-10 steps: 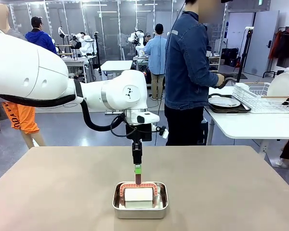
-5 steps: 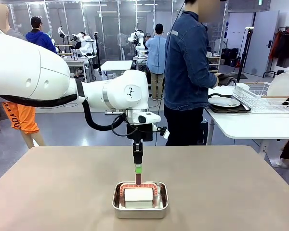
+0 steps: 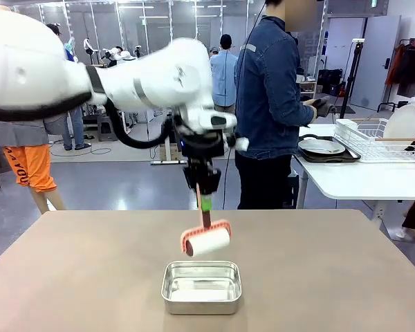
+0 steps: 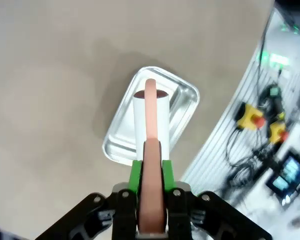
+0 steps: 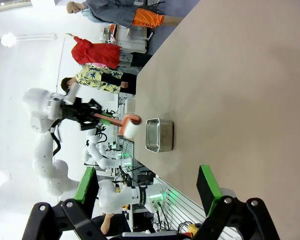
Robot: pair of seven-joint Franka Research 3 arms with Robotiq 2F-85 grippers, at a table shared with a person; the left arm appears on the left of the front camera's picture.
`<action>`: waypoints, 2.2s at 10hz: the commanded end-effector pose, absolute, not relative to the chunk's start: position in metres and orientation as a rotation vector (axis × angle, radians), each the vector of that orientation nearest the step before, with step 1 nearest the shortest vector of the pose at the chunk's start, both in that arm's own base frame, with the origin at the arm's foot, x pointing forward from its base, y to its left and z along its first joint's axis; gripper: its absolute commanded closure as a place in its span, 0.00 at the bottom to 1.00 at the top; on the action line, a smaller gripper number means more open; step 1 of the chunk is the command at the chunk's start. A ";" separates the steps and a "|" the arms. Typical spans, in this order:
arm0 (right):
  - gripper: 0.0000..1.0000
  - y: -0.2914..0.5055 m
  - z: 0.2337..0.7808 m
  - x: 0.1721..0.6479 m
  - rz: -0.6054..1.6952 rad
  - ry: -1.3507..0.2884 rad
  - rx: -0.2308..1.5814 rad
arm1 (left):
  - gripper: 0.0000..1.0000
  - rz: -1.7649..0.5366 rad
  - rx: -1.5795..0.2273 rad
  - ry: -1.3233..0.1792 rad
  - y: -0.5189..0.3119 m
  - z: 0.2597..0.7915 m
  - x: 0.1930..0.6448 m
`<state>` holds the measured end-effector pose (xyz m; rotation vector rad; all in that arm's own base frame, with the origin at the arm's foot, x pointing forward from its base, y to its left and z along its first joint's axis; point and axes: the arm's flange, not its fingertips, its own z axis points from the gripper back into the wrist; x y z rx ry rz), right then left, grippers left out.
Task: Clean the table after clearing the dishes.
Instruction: When the right (or left) Handle tray is removed, use the right hand (or left hand) to clean the right (or left) side of the table with the Lint Roller.
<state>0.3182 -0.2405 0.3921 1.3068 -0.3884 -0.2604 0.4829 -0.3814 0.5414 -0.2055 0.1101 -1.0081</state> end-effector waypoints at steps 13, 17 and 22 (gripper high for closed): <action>0.00 -0.240 0.395 0.317 -0.253 -0.390 1.300 | 0.80 -0.054 -0.482 -0.172 -0.130 0.505 0.520; 0.00 -0.240 0.395 0.317 -0.253 -0.390 1.300 | 0.80 -0.089 -0.644 0.019 -0.100 0.435 0.548; 0.00 -0.240 0.395 0.317 -0.253 -0.390 1.300 | 0.80 -0.025 -0.814 -0.126 -0.064 0.370 0.535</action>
